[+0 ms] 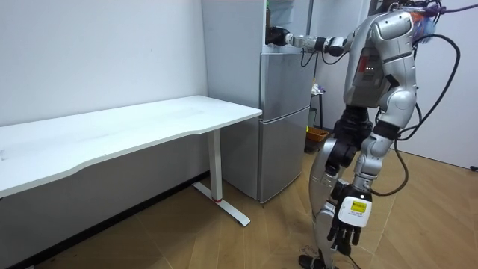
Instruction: Put the bottle in the upper fridge
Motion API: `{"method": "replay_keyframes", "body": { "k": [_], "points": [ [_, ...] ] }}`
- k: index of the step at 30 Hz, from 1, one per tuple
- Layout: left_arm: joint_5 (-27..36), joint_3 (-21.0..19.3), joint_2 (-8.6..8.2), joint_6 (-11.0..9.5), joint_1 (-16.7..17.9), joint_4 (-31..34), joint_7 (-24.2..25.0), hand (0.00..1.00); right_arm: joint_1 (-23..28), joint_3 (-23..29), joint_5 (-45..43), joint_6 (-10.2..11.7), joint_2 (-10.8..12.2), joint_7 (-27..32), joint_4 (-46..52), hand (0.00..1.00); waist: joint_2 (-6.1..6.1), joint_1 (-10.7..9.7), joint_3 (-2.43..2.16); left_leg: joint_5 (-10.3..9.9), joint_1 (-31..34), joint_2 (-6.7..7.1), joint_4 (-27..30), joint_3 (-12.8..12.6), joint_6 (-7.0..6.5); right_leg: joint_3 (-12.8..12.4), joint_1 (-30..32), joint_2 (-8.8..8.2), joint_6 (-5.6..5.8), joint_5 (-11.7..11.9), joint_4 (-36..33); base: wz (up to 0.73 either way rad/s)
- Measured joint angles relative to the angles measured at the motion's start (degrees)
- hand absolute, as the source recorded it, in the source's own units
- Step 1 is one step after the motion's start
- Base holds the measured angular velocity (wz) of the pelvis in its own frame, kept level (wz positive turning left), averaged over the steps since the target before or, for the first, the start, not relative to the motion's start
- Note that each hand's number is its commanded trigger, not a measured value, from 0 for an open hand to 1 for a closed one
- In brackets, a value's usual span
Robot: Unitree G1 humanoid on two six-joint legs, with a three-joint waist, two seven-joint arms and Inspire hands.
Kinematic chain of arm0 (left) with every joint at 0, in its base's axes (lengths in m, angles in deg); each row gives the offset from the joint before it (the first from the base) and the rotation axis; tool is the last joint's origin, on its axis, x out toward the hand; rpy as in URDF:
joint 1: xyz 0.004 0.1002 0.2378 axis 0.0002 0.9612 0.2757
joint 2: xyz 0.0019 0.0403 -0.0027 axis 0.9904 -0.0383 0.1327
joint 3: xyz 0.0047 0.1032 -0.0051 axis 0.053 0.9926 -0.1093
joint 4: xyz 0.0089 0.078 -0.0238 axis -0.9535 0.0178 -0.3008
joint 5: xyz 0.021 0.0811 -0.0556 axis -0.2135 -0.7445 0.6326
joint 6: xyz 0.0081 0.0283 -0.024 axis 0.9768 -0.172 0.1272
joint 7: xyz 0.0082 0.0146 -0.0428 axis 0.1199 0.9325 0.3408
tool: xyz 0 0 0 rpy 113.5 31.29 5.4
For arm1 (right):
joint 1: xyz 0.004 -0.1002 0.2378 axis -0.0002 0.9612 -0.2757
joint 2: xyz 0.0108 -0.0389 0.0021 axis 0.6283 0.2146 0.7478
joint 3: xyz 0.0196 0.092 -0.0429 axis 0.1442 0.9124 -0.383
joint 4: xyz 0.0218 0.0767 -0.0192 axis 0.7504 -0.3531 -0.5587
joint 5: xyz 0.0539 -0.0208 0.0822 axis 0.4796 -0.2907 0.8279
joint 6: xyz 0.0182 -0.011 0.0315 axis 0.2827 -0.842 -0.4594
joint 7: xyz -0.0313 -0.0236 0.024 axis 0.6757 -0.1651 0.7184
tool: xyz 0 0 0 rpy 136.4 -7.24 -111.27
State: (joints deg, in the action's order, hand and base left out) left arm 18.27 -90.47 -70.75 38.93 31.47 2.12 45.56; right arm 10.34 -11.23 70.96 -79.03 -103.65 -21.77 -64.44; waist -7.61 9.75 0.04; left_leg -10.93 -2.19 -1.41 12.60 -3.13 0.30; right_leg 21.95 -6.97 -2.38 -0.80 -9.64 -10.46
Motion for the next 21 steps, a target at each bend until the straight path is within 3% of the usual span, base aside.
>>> {"method": "replay_keyframes", "body": {
  "k": [5, 8, 13, 21],
  "points": [
    [0.14, 0.01, -0.94, -0.06, -0.23, 0.0, -0.46, 0.0, 3.59, 0.8, -0.06, 0.0, 0.0, -0.47, 5.68, 0.0, 0.15, -0.62, -0.14, 0.0, -0.27, -0.01, -0.05, -0.05, 0.0, -0.04, -0.15, -0.18, 0.01, -0.01, -0.02, -0.01],
    [0.11, 0.01, -1.31, -0.27, -0.28, -0.01, -0.23, 0.0, 6.62, 3.86, -0.02, -0.01, 0.02, -0.5, 9.82, 0.0, 0.33, -0.84, -0.2, 0.0, -0.49, 0.0, -0.1, -0.09, -0.01, -0.03, -0.42, -0.28, 0.08, -0.05, -0.02, 0.0],
    [0.13, 0.42, -1.83, -0.46, -0.29, 0.09, -0.04, 0.0, 6.68, 4.66, 0.02, 0.06, 0.03, -0.4, 12.3, 0.0, 0.94, -1.86, 0.08, 0.02, -1.35, -0.21, -0.4, -1.09, -0.13, -0.83, -0.78, -0.44, 0.11, -0.07, -0.07, -0.08],
    [0.1, 1.07, -1.17, -0.94, -0.62, 0.43, 0.31, 0.0, 6.78, 6.91, -1.6, 0.24, 2.33, 1.16, 16.78, 0.0, 0.62, -4.67, -0.11, -0.12, -0.88, 0.21, 0.08, -1.44, -0.43, -1.37, -0.91, -0.41, 0.13, -0.27, 0.97, 0.0]
  ]
}}
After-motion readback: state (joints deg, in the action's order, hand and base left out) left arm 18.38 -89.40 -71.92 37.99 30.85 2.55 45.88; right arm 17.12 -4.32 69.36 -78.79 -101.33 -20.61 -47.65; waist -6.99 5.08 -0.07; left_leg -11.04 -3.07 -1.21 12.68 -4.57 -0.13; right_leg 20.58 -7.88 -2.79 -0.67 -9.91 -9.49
